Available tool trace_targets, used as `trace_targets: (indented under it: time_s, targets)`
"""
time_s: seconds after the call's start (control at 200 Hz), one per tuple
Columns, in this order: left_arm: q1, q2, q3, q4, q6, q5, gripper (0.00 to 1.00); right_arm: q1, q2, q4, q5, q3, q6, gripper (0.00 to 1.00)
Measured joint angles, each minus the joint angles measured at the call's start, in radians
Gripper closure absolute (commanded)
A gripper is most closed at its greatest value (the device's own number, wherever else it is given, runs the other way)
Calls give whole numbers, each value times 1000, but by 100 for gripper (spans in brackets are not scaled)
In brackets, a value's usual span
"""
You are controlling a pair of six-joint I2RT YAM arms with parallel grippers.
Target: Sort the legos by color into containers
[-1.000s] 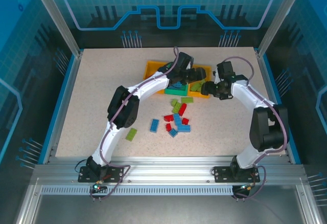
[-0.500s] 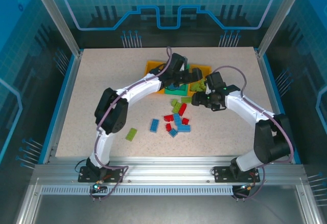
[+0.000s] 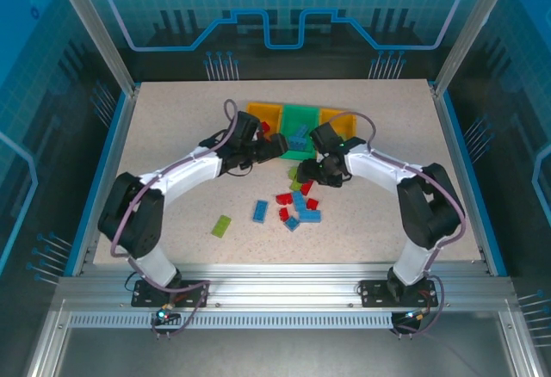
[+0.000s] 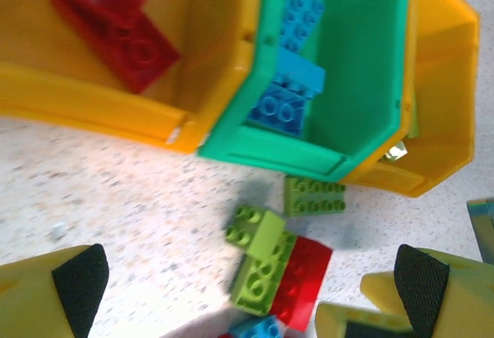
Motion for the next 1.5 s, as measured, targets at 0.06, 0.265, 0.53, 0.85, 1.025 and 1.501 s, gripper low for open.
trace_targets:
  time_s: [0.06, 0.265, 0.53, 0.85, 1.025, 1.501]
  targets:
    - [14, -49, -41, -5, 8, -12, 1, 7, 28, -13, 4, 21, 6, 30]
    - [77, -198, -164, -23, 19, -43, 1, 13, 122, -74, 33, 97, 18, 45]
    - [140, -335, -297, -53, 23, -65, 1, 13, 152, -131, 63, 140, 20, 70]
    - [186, -399, -350, -104, 47, -96, 1, 13, 111, -189, 72, 195, 15, 76]
    - [190, -397, -362, -163, 43, -111, 1, 14, 83, -191, 31, 363, 11, 76]
    - [163, -390, -435, -261, 37, -140, 1, 13, 542, -218, -121, 1065, 16, 77]
